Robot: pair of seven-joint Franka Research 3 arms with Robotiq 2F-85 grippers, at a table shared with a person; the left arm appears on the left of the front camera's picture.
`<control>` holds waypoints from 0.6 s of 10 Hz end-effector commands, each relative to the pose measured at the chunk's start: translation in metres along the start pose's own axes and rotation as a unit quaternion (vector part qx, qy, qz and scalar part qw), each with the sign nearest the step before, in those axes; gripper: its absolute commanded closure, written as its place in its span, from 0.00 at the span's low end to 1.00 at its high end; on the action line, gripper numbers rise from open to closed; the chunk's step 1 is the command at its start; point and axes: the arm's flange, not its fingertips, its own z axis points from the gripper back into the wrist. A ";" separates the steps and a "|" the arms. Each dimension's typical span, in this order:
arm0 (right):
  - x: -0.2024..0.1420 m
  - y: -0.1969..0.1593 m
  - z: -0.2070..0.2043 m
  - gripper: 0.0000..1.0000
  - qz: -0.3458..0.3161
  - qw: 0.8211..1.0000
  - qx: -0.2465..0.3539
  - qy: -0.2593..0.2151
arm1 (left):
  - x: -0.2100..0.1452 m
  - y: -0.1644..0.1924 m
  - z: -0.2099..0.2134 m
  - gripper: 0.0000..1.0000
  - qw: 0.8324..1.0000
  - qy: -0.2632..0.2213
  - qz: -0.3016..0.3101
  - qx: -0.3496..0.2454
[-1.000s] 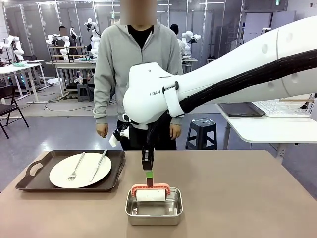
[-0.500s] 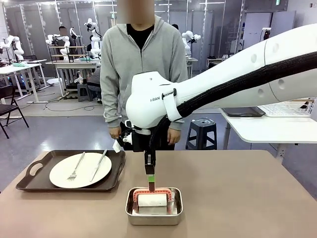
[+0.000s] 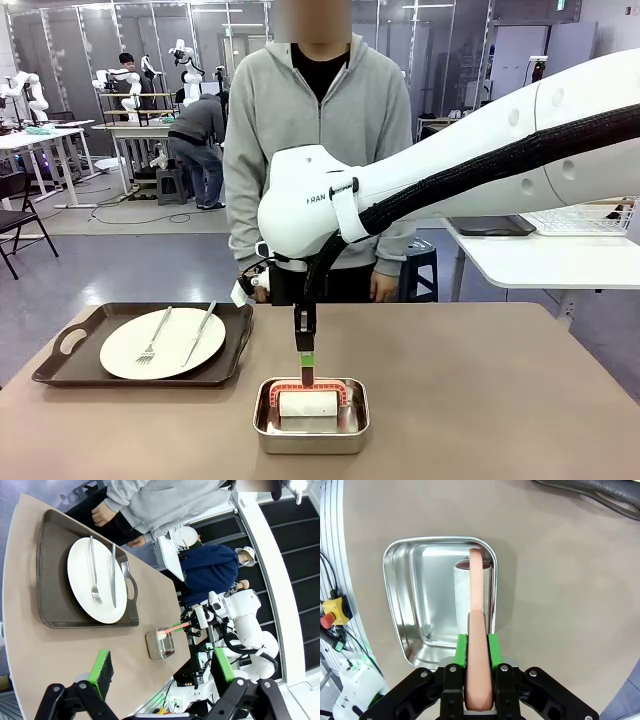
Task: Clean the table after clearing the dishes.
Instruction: Place the Lint Roller back on top of the Airtight Container.
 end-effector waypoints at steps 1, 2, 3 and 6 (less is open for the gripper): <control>-0.012 -0.008 -0.023 0.80 0.004 1.000 -0.022 -0.001 | -0.001 -0.001 0.002 0.00 1.000 -0.001 -0.003 -0.002; -0.013 -0.008 -0.022 0.80 0.005 1.000 -0.021 -0.004 | -0.001 -0.001 0.002 0.00 1.000 -0.001 -0.003 -0.002; -0.013 -0.009 -0.022 0.80 0.005 1.000 -0.020 -0.005 | -0.001 -0.001 0.002 0.00 1.000 -0.001 -0.003 -0.002; -0.013 -0.009 -0.023 0.63 0.006 1.000 -0.024 -0.010 | -0.001 -0.001 0.002 0.00 1.000 -0.001 -0.003 -0.002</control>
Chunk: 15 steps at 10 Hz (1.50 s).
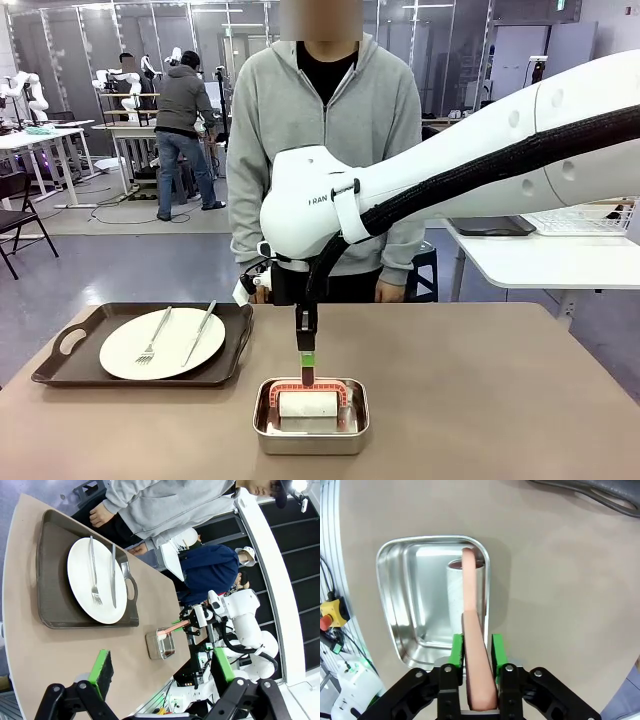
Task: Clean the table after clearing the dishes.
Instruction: Place the Lint Roller back on top of the Airtight Container.
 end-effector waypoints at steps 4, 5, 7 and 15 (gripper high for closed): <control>-0.008 0.005 0.000 0.31 0.008 0.999 -0.032 -0.020 | -0.001 -0.001 0.002 0.00 1.000 -0.001 -0.003 -0.002; -0.008 0.010 0.014 0.20 0.012 0.999 -0.043 -0.027 | -0.001 -0.001 0.002 0.00 1.000 -0.001 -0.003 -0.002; -0.007 0.016 0.029 0.05 0.010 0.998 -0.056 -0.024 | -0.001 -0.001 0.002 0.00 1.000 -0.001 -0.003 -0.002; -0.004 0.009 0.039 0.00 0.001 0.998 -0.053 -0.026 | -0.001 -0.001 0.002 0.00 1.000 -0.001 -0.003 -0.002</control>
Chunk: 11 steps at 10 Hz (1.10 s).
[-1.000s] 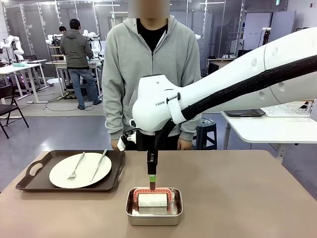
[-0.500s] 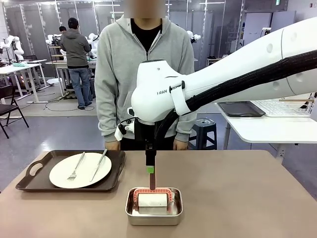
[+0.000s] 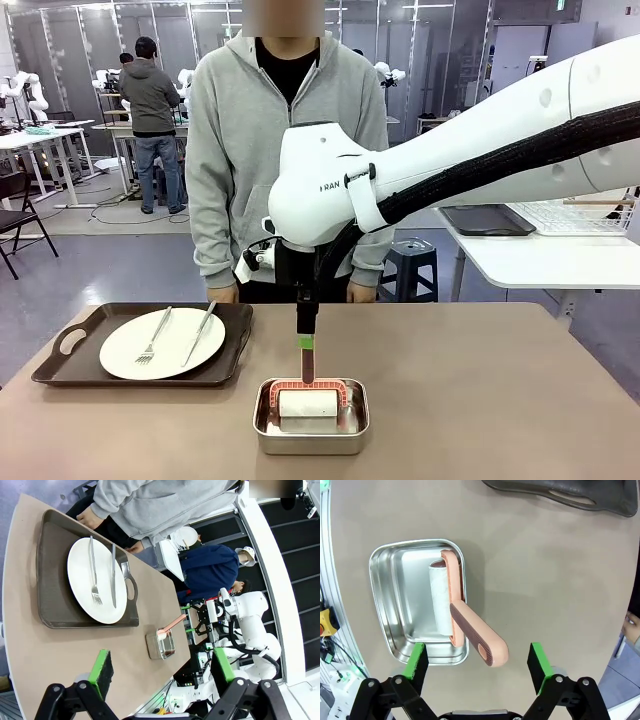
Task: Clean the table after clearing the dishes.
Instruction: Place the Lint Roller back on top of the Airtight Container, then when the right (or left) Handle tray is removed, use the right hand (or left hand) to clean the right (or left) side of the table with the Lint Roller.
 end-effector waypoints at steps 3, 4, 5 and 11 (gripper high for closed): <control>0.002 0.003 0.000 0.00 0.010 1.000 0.000 0.000 | -0.001 -0.001 0.002 0.00 1.000 -0.001 -0.004 -0.002; 0.002 0.003 0.000 0.00 0.010 1.000 0.000 0.000 | -0.001 -0.001 0.002 0.00 1.000 -0.001 -0.004 -0.002; 0.002 0.003 0.000 0.00 0.010 1.000 0.000 0.000 | -0.001 -0.001 0.002 0.00 1.000 -0.001 -0.004 -0.002; 0.002 0.003 0.000 0.00 0.010 1.000 0.000 0.000 | -0.001 -0.001 0.002 0.00 1.000 -0.001 -0.004 -0.002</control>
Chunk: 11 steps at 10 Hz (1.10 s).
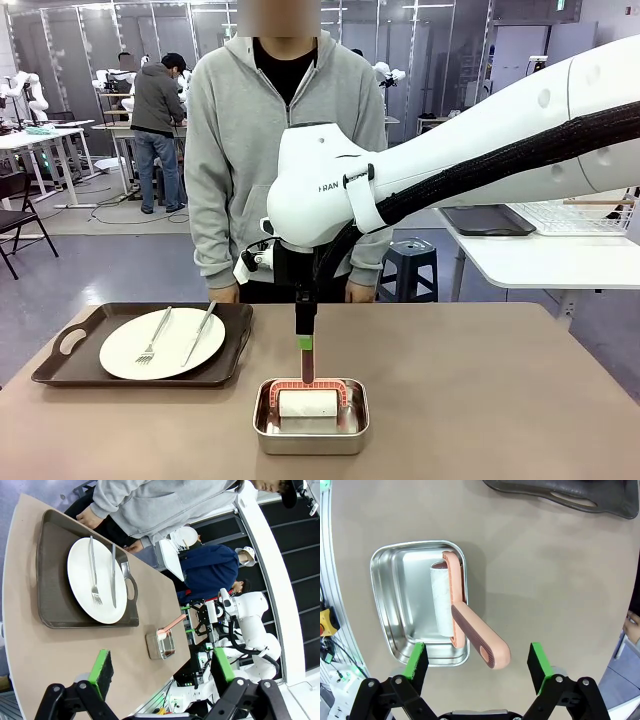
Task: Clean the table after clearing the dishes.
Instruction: When the right (or left) Handle tray is removed, use the right hand (or left hand) to clean the right (or left) side of the table with the Lint Roller.
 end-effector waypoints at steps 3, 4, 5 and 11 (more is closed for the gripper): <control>0.000 0.002 0.001 0.00 0.008 1.000 -0.001 0.000 | -0.001 -0.001 0.002 0.00 1.000 -0.001 -0.004 -0.002; 0.000 0.002 0.001 0.00 0.008 1.000 -0.001 0.000 | -0.001 -0.001 0.002 0.00 1.000 -0.001 -0.004 -0.002; 0.000 0.002 0.001 0.00 0.008 1.000 -0.001 0.000 | -0.001 -0.001 0.002 0.00 1.000 -0.001 -0.004 -0.002; -0.077 -0.008 0.076 0.00 -0.166 0.963 0.110 -0.183 | -0.001 -0.001 0.002 0.00 1.000 -0.001 -0.004 -0.002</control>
